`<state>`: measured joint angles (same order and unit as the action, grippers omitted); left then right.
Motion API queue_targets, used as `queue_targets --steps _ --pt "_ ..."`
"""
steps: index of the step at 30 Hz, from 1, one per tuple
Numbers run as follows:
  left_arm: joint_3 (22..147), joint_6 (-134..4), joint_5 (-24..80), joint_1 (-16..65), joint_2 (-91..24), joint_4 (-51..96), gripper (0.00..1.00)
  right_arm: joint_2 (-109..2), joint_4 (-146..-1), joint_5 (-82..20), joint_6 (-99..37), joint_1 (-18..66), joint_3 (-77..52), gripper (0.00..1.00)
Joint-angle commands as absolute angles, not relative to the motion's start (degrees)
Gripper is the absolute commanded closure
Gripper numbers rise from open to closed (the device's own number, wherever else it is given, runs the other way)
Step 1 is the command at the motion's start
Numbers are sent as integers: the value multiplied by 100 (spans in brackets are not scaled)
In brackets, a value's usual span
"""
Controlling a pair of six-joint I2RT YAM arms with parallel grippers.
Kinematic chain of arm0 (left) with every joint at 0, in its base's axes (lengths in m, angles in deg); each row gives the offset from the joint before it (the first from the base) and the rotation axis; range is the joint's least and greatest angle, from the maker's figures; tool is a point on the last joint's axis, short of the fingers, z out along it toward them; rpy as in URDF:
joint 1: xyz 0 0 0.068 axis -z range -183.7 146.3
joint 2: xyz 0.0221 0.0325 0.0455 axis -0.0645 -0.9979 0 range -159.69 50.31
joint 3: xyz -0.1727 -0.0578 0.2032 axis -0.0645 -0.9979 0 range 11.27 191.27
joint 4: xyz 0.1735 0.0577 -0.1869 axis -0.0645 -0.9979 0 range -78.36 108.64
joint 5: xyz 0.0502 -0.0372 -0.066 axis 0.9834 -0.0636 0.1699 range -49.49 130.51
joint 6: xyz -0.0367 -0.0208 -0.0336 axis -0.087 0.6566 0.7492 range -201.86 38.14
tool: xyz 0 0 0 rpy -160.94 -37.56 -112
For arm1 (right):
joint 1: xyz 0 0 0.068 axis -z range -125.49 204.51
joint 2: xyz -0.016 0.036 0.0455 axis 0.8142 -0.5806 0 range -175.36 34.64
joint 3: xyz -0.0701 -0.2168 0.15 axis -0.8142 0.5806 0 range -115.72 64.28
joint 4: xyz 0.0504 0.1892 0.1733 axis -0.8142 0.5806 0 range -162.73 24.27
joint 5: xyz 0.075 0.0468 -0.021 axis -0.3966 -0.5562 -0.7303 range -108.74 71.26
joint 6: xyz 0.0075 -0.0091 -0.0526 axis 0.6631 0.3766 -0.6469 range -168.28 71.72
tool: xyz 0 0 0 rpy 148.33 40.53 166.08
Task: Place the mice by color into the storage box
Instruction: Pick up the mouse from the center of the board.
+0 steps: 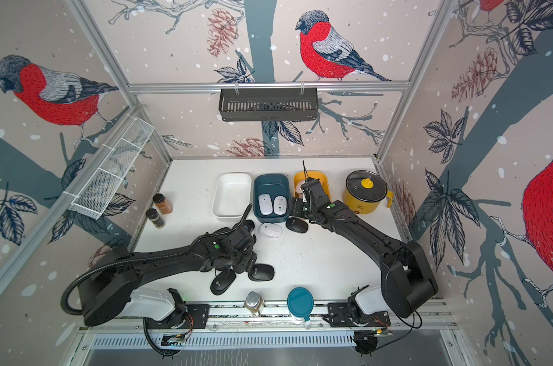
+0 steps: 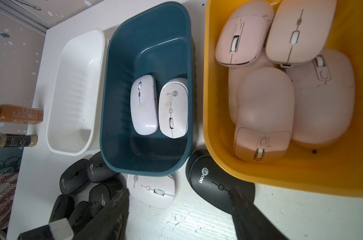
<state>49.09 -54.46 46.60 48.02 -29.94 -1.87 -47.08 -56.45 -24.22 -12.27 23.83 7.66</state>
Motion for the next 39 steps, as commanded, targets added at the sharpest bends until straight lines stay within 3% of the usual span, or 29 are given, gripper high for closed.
queue_targets --steps 1,13,22,28,39 --pt "4938 -5362 4791 4798 -3054 -601 19 -4712 -5787 -2502 -1137 2381 785 23" --pt "5045 -5273 4796 4798 -3307 -597 22 -4690 -5737 -2542 -1108 2378 764 23" --pt "5106 -5161 4893 4798 -3433 -588 33 -4688 -5717 -2507 -1084 2390 750 23" --pt "5123 -4963 5117 4798 -3171 -485 42 -4701 -5726 -2515 -1025 2385 768 23" --pt "5618 -4851 5539 4797 -2672 -764 44 -4648 -5737 -2499 -985 2380 807 23"
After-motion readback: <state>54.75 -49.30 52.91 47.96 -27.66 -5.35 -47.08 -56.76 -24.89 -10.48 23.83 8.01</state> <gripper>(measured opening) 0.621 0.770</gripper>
